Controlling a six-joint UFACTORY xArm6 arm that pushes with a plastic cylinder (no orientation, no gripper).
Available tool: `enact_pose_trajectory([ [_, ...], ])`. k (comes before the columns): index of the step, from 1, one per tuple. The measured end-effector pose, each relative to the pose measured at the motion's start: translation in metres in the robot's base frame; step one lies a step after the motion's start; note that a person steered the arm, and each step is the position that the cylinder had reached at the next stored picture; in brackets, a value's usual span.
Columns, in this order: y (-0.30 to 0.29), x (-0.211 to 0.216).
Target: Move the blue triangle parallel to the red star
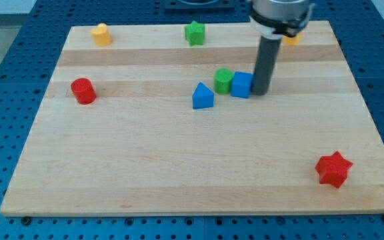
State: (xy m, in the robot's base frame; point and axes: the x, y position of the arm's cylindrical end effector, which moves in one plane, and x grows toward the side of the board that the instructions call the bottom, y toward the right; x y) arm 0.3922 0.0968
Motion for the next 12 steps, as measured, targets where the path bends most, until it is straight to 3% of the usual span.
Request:
enact_pose_trajectory([
  [3, -0.095, -0.014],
  [6, -0.126, -0.002],
  [8, -0.121, 0.032],
  [12, -0.005, 0.028],
])
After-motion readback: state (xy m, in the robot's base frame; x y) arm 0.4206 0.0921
